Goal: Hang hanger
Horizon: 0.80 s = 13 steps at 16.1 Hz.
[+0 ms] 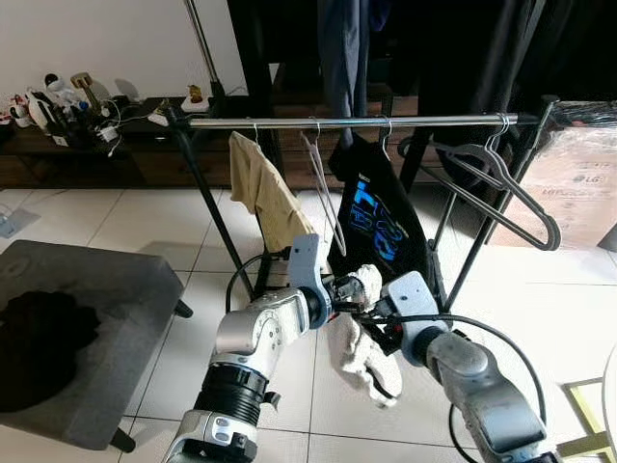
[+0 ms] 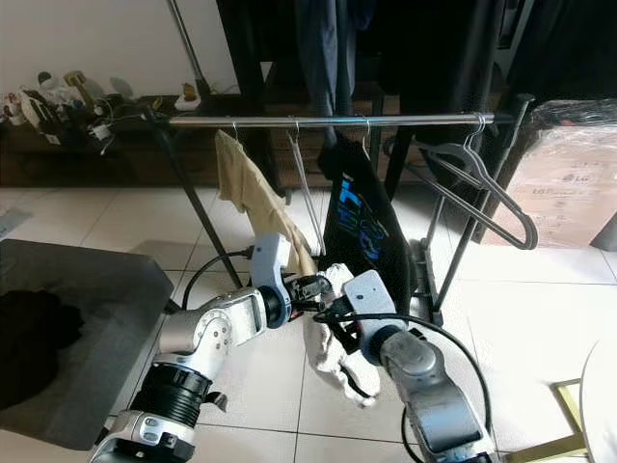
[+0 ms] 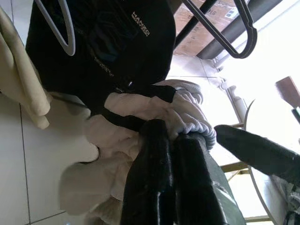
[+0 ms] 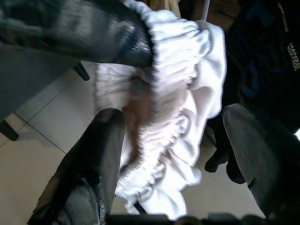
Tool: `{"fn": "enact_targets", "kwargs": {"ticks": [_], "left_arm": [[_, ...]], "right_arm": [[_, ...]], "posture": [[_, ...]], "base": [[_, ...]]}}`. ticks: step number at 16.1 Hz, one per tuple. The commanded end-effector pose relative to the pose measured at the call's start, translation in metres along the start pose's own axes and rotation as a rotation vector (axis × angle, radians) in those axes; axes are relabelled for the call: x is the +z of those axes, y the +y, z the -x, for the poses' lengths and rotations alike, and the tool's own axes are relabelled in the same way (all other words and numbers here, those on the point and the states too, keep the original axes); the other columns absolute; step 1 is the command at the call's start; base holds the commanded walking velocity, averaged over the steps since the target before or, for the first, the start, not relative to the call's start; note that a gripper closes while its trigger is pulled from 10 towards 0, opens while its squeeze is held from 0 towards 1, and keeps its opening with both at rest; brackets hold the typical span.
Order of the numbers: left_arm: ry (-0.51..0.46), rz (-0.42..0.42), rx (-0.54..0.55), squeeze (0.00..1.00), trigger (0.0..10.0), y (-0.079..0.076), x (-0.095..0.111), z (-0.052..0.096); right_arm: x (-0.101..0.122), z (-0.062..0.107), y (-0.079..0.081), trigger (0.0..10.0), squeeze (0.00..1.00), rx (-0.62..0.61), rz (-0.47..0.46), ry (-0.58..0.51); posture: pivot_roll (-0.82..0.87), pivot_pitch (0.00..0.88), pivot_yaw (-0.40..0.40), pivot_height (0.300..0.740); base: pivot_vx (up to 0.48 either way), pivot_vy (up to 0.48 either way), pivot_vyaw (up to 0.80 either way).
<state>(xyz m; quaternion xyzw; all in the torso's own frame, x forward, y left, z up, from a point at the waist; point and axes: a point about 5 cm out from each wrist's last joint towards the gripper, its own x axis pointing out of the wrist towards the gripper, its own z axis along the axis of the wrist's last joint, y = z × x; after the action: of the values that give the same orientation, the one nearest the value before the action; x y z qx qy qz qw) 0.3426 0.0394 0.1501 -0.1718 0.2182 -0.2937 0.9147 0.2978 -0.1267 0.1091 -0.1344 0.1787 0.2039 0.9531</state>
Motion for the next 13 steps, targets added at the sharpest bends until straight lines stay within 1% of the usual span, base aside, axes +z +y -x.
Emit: {"fn": "enact_targets", "kwargs": {"ticks": [1,3,5,8,10,12,13], "left_arm": [[-0.018,-0.008,-0.028,0.0,0.0,-0.006,0.008,0.0],[-0.019,-0.006,-0.039,0.0,0.0,-0.008,0.01,0.0],[-0.02,-0.003,-0.04,0.0,0.0,-0.009,0.01,0.0],[-0.02,0.0,-0.042,0.0,0.0,-0.009,0.01,0.0],[-0.023,0.002,-0.046,0.0,0.0,-0.011,0.011,0.001],[-0.03,0.012,-0.053,0.0,0.0,-0.012,0.014,0.001],[-0.039,0.028,-0.062,0.0,0.0,-0.014,0.017,0.001]], "right_arm": [[-0.002,-0.001,0.002,10.0,0.0,-0.003,-0.015,0.001],[0.002,-0.005,0.002,10.0,0.0,-0.021,-0.004,-0.016],[0.006,-0.011,0.001,10.0,0.0,-0.05,-0.019,-0.029],[0.013,-0.017,0.002,10.0,0.0,-0.072,-0.014,-0.05],[0.011,-0.021,-0.001,10.0,0.0,-0.106,0.022,-0.03],[0.002,-0.025,-0.007,10.0,0.0,-0.152,0.028,0.019],[-0.008,-0.029,-0.013,10.0,0.0,-0.201,0.037,0.068]], "posture": [[-0.13,0.149,0.087,0.74],[-0.12,0.15,0.088,0.74],[-0.12,0.148,0.088,0.74],[-0.12,0.149,0.086,0.74],[-0.11,0.15,0.085,0.74],[-0.11,0.15,0.083,0.74],[-0.11,0.15,0.082,0.74]], "base": [[0.0,0.0,0.0],[0.0,0.0,0.0],[0.0,0.0,0.0],[0.0,0.0,0.0],[0.0,0.0,0.0],[0.0,0.0,0.0],[0.0,0.0,0.0]]}}
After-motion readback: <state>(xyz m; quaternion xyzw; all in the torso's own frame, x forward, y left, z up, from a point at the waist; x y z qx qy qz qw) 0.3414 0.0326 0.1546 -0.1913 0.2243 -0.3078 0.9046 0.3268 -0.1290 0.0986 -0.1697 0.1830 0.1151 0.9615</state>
